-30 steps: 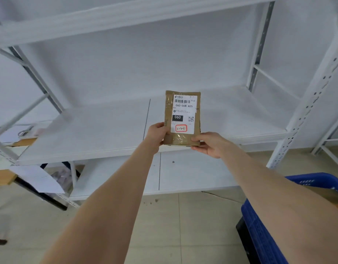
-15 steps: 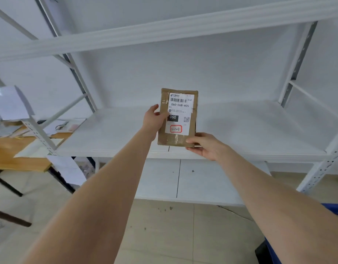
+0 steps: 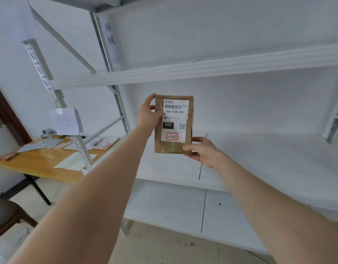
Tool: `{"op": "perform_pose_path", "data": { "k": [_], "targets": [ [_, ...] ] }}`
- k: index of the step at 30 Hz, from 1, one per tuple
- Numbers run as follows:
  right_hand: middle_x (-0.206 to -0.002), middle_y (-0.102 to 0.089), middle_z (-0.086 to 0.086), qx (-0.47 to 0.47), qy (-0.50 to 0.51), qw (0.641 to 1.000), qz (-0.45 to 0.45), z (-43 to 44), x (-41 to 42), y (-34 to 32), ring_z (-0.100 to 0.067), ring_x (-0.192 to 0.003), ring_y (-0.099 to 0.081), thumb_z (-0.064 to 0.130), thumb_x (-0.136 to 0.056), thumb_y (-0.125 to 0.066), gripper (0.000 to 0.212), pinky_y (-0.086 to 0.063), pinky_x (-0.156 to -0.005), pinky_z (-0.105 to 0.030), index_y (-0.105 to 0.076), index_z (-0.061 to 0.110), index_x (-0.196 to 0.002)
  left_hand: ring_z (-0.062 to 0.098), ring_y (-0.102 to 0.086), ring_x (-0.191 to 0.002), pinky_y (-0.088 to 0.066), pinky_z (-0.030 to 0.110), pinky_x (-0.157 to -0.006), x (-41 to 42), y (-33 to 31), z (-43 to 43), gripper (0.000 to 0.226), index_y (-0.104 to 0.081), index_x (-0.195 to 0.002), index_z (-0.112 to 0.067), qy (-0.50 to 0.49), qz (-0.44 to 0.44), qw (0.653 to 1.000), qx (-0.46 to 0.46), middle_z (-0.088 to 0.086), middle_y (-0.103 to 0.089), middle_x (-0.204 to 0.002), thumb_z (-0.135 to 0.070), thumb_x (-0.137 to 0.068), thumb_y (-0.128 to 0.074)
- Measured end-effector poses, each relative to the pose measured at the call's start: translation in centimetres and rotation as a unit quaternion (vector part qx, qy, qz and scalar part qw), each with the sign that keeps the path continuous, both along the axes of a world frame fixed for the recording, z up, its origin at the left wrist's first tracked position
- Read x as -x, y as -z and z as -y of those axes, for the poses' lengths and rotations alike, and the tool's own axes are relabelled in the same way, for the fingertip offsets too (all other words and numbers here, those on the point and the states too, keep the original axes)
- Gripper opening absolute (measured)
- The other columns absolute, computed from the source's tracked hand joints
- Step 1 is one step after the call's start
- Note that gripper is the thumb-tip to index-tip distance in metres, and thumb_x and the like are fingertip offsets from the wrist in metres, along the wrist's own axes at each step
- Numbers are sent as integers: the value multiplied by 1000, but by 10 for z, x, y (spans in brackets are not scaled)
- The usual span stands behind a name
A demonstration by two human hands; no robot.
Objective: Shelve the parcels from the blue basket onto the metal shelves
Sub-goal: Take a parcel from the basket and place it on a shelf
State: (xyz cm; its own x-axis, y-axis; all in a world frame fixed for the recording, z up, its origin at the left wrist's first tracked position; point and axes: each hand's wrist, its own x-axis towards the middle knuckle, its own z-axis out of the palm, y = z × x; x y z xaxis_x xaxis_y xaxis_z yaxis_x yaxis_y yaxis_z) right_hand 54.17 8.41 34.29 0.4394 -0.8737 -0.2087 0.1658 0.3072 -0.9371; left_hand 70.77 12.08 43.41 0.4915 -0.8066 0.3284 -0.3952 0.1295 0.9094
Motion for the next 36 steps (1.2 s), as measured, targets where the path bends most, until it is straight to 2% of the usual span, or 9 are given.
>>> {"op": "perform_pose_path", "data": {
  "k": [3, 6, 7, 13, 19, 26, 29, 32, 36],
  "targets": [
    [-112, -65, -21, 26, 8, 1000, -7, 9, -34, -13, -28, -89, -66, -9, -76, -72, 63, -57, -74, -29, -42, 10, -128, 8, -60, -77, -50, 15, -57, -36, -12, 11, 59, -40, -141, -31, -22, 15, 999, 30, 3, -55, -111, -10, -89, -60],
    [-112, -66, -18, 51, 24, 998, -19, 20, -76, -23, -27, -90, -66, -8, -74, -74, 64, -57, -78, -31, -42, 13, -125, 16, -63, -91, -56, 33, -79, -80, -22, 27, 46, -49, -131, -34, -47, 62, 995, 69, 4, -60, -109, -29, -87, -62],
    [-113, -66, -17, 59, 32, 998, -22, 23, -91, -26, -27, -91, -66, -8, -74, -74, 64, -57, -79, -32, -42, 13, -125, 17, -63, -93, -55, 35, -80, -96, -25, 32, 42, -51, -127, -34, -51, 76, 993, 77, 4, -61, -109, -34, -87, -62],
    [-112, -66, -14, 82, 91, 992, -29, 38, -174, -50, -22, -87, -67, -9, -73, -74, 63, -56, -79, -31, -43, 15, -123, 14, -63, -91, -48, 26, -65, -179, -55, 57, 34, -53, -118, -36, -26, 116, 989, 86, -3, -61, -108, -43, -85, -60],
    [-112, -64, -16, 105, 116, 988, -5, 31, -225, -72, -20, -80, -64, -10, -74, -73, 60, -57, -75, -29, -43, 14, -120, 10, -62, -87, -54, 36, -76, -224, -82, 54, 34, -53, -118, -38, -24, 145, 982, 122, -8, -61, -108, -46, -86, -60],
    [-105, -65, -13, 190, 131, 973, -11, 6, -255, -112, -20, -80, -65, -3, -77, -74, 57, -57, -81, -31, -47, 11, -125, 9, -60, -90, -55, 36, -77, -257, -122, 20, 40, -49, -127, -39, -28, 156, 972, 174, -9, -61, -115, -39, -89, -60],
    [-95, -65, -7, 239, 149, 959, -16, 0, -270, -142, -17, -75, -65, -2, -78, -73, 57, -58, -78, -28, -51, 7, -130, 8, -58, -90, -49, 26, -74, -271, -153, 6, 41, -51, -129, -35, -29, 155, 967, 202, -10, -60, -112, -34, -89, -62],
    [-98, -65, -8, 287, 163, 943, -29, 0, -287, -176, -15, -76, -65, 1, -78, -73, 59, -58, -78, -27, -52, 8, -133, 7, -58, -93, -42, 18, -66, -289, -187, -1, 41, -51, -129, -33, -35, 155, 961, 227, -9, -62, -114, -33, -89, -62],
    [-98, -66, -10, 339, 182, 922, -46, 10, -318, -213, -19, -83, -65, 1, -79, -71, 51, -57, -84, -32, -57, 10, -128, 11, -59, -105, -44, 19, -76, -320, -224, 4, 43, -52, -130, -26, -33, 168, 954, 247, -5, -62, -120, -27, -89, -63]
  ]
}}
